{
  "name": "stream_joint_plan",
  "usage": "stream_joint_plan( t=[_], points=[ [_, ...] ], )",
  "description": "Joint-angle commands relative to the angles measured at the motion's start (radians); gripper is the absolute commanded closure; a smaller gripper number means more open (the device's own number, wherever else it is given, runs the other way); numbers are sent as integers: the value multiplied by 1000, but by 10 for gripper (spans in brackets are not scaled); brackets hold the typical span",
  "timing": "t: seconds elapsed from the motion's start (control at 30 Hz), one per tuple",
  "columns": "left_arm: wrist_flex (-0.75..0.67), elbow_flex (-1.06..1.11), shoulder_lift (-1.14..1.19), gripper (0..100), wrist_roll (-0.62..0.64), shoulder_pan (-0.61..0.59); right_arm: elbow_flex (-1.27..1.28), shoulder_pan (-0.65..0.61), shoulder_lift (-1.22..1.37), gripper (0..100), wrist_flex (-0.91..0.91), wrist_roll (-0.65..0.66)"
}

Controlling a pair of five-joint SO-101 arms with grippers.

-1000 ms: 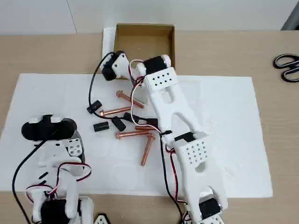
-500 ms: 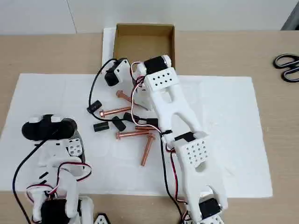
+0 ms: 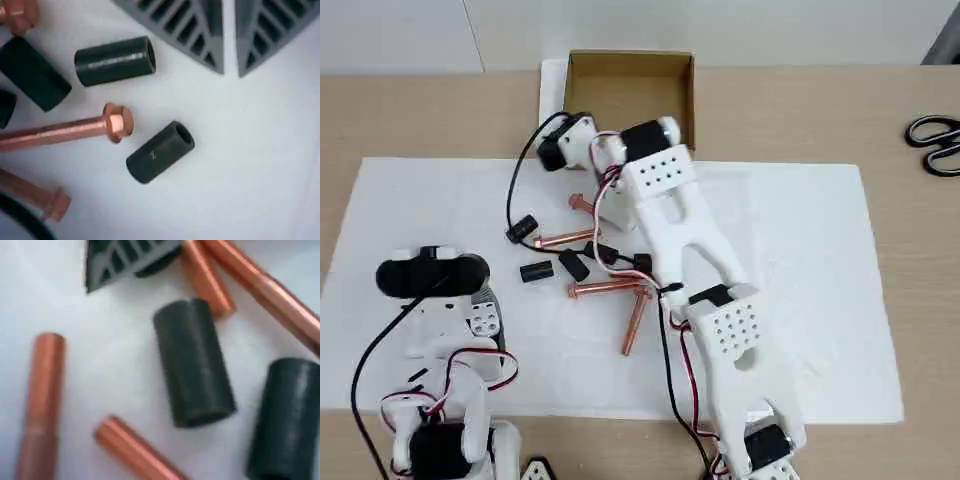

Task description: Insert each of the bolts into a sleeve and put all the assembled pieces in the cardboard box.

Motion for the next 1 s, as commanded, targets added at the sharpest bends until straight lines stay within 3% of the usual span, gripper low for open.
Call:
stream_joint_plan(
  t=[0.0,0.97],
  points=[
    [3,1,-3,992,-2,2,-8,-21,-70,805,16,-9],
    [5,4,-3,992,-2,2,20,-120,163,805,-56,-11]
  ],
)
